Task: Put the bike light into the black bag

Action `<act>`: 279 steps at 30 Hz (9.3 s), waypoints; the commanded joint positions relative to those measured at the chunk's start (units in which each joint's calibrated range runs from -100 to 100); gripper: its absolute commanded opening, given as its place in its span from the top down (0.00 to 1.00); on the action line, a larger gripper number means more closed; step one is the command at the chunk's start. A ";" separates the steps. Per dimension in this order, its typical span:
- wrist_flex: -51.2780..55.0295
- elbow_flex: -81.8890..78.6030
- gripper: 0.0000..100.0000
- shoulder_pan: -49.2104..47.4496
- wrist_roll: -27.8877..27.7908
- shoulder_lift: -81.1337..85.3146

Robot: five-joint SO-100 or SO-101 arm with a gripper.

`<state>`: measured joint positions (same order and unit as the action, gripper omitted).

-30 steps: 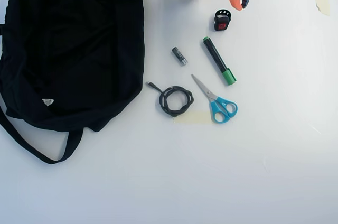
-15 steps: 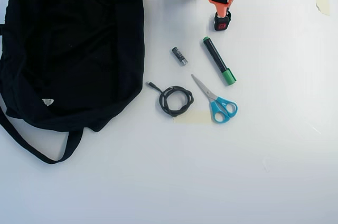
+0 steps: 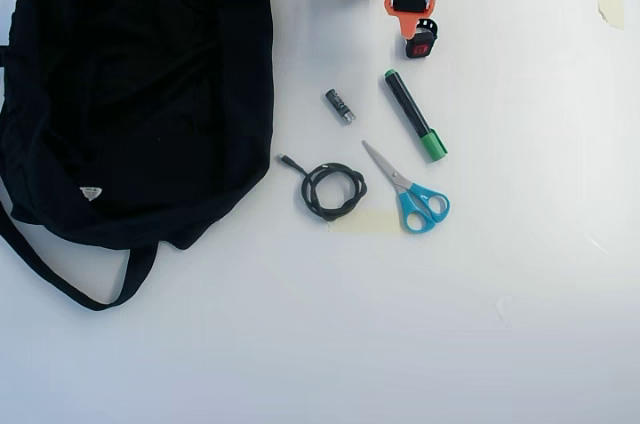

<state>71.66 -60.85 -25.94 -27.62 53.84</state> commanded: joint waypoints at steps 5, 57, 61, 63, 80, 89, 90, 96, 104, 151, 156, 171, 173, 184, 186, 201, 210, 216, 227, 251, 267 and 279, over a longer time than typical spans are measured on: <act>1.81 0.38 0.98 -4.13 -0.54 0.77; -5.43 -5.55 0.76 -12.21 0.35 -0.23; -6.80 -6.00 0.75 -12.21 0.51 -0.23; -8.44 -6.99 0.76 -12.21 0.56 -0.23; -16.02 -15.16 0.75 -11.31 1.50 -0.31; -18.17 -18.13 0.76 -9.22 1.50 -0.31; -18.17 -18.31 0.76 -9.22 1.50 -0.31; -18.95 -18.85 0.77 -9.14 1.50 -0.31; -18.95 -18.13 0.97 -9.37 1.50 -0.15; -9.13 13.86 0.98 10.98 7.38 0.77; -10.68 17.27 0.98 18.46 7.90 0.77; -26.10 17.54 0.98 37.31 15.30 -0.15; -26.01 17.54 0.98 39.18 20.17 -0.23; -28.08 18.17 0.98 50.32 25.00 -0.23; -29.89 17.90 0.98 52.64 25.00 -0.31; -36.09 16.64 0.98 71.41 29.98 -3.80; -46.86 17.18 0.98 78.59 29.98 -18.24; -54.35 20.87 0.98 81.06 29.98 -36.16; -48.84 33.72 0.72 80.76 29.98 -55.17; -37.38 19.16 0.98 29.68 37.11 -9.94; -37.38 -14.44 0.98 17.93 34.59 7.99; -31.18 -38.88 0.98 12.32 34.49 34.29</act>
<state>35.68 -97.96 -12.93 7.11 83.31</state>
